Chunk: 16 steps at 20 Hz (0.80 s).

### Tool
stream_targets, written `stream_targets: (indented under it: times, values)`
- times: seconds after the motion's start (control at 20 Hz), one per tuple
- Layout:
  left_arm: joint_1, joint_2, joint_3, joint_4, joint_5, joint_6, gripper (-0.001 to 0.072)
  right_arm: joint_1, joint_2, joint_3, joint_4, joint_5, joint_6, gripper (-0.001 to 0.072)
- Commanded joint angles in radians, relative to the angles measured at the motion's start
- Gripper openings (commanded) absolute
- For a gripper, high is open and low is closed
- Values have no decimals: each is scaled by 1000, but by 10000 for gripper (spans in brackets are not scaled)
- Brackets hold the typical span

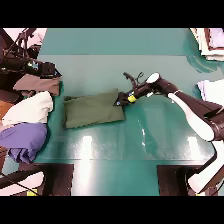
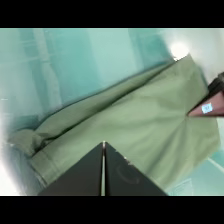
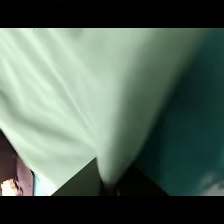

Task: Fold the shirts.

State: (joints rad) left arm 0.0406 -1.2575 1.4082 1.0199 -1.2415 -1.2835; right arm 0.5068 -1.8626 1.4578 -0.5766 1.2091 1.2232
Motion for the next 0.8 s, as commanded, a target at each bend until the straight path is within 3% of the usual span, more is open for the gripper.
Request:
stream_targets:
  times: [0.0,0.15,0.4,0.6,0.75]
  values:
    - [-63,1,-1,-18,6,1,27,-96,93,25,-12,23,29,13]
    - [-172,1,0,-19,49,0,28,-278,239,25,-114,27,77,13]
    - [-336,1,0,-34,164,-1,28,-645,392,26,-232,3,72,13]
    - [-430,1,0,-34,229,-3,27,-896,391,33,-229,-118,-1,13]
    - [-470,1,0,-34,231,-3,28,-1006,307,142,-229,-134,-25,12]
